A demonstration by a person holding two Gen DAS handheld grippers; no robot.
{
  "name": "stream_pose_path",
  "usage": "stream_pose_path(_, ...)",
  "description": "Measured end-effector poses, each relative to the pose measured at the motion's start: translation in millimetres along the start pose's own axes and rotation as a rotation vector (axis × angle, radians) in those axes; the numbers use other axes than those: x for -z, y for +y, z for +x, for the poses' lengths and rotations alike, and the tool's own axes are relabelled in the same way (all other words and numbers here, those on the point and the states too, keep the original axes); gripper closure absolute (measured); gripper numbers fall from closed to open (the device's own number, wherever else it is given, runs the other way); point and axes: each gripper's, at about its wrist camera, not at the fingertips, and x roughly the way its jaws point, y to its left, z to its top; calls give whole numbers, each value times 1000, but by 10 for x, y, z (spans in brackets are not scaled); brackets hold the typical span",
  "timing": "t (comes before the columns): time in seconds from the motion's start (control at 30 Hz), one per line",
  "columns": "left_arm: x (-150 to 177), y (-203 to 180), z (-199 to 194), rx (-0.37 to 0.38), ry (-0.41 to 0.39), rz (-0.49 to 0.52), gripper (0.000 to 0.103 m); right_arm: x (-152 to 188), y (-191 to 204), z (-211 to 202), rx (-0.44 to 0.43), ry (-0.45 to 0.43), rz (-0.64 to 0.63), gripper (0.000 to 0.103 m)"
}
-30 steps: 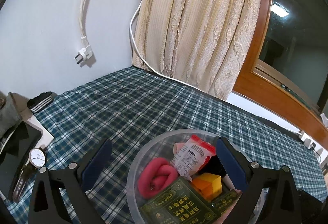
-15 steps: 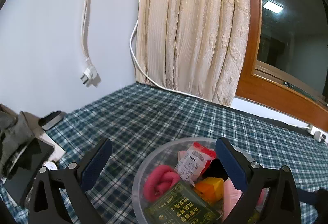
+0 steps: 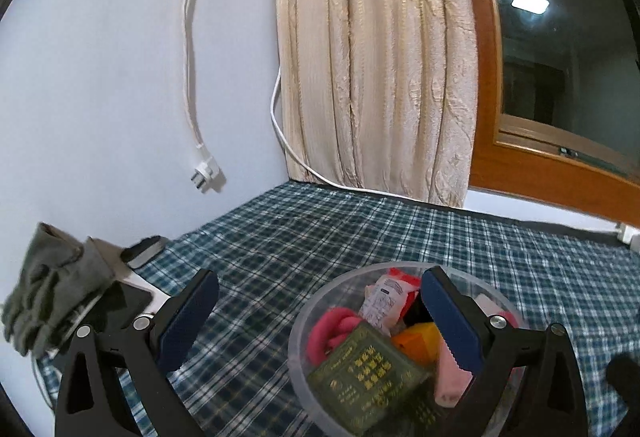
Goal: Organize objects
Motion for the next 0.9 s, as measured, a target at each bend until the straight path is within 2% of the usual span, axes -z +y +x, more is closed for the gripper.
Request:
stream_pose_path(0.13, 37, -82, -125, -8, -5, 39, 1, -3, 97, -220, 119, -98, -71, 0)
stream_pose_path(0.3, 77, -108, -272, 12, -2, 44, 1, 175, 260, -231, 176, -101, -171, 0)
stream_pose_path(0.43, 123, -89, -361, 17, 8, 46, 1, 203, 359, -141, 108, -13, -199, 0)
stream_pose_path(0.53, 174, -61, -424, -23, 3, 58, 1, 217, 356, -64, -51, 84, -141, 0)
stream_pose_path(0.6, 211, -39, -447, -56, 2, 74, 1, 248, 358, 6, -99, 134, -110, 0)
stream_pose_path(0.67, 247, 5, -440, -61, 23, 73, 1, 263, 370, 77, -111, 167, -100, 0)
stream_pose_path(0.9, 366, 180, -378, -62, 83, 39, 1, 302, 506, 143, -77, 180, -148, 0)
